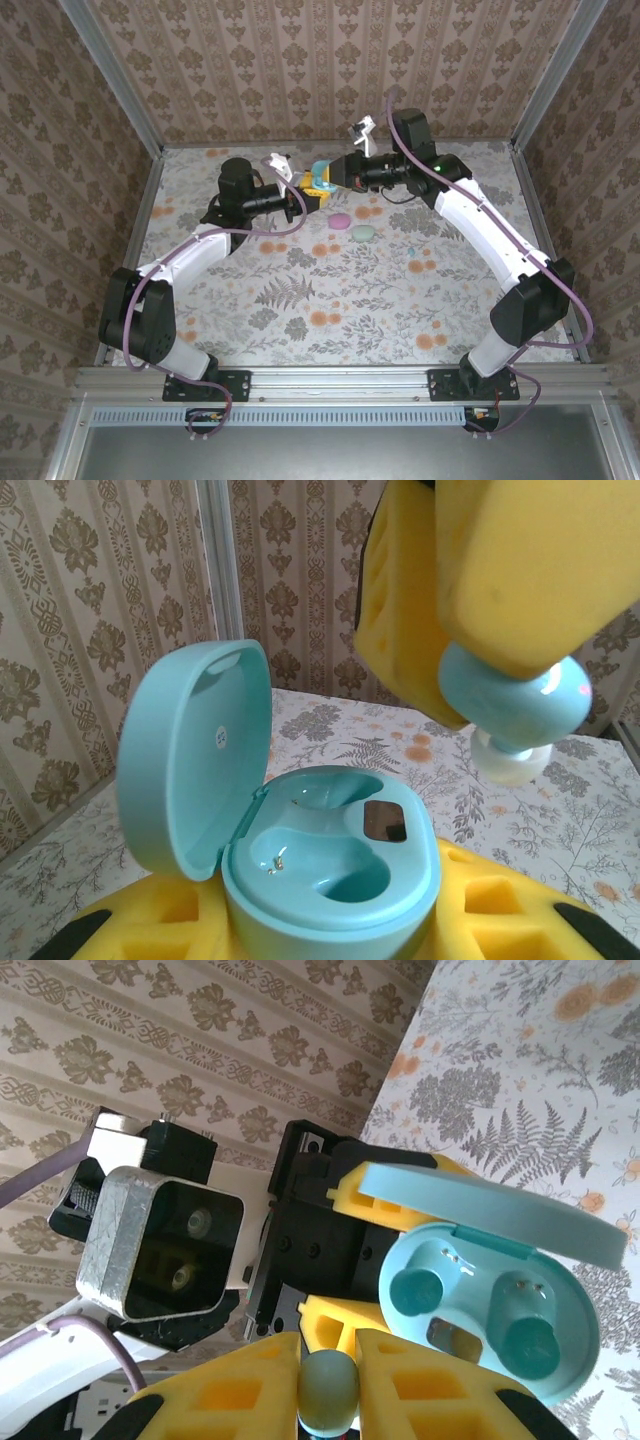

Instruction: Insert the wireless bluetooth earbuds into the charging case

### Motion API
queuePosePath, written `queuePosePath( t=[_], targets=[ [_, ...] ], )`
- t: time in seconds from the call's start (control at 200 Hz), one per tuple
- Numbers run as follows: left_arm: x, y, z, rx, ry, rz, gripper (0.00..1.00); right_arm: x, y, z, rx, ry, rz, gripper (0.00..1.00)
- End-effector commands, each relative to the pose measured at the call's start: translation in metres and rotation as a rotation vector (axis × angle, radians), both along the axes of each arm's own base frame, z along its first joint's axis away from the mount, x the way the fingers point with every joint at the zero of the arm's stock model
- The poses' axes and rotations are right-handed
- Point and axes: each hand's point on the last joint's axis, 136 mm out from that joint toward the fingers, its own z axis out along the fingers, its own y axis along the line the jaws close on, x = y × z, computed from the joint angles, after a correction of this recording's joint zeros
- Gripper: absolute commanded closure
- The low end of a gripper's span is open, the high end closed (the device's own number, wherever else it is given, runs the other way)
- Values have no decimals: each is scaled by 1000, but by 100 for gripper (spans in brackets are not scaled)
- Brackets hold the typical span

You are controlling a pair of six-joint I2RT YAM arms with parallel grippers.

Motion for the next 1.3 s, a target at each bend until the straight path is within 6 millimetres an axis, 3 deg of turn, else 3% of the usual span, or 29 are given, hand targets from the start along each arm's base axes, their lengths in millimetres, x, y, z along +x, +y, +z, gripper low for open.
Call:
queuePosePath(
  t=[0.0, 0.335, 0.965, 1.295],
  targets=[
    [-9, -1, 19, -20, -74, -22, 74, 5, 2, 6, -31, -49, -33, 78],
    [-12, 0, 22, -27, -82, -26, 74, 16, 8, -9, -108, -63, -81, 78],
    [-11, -1, 26, -37, -86, -32, 74, 33, 11, -15, -105, -90, -151, 79],
    [-8, -1, 29, -57, -83, -18, 74, 28, 14, -24, -117, -58, -125, 79]
  ],
)
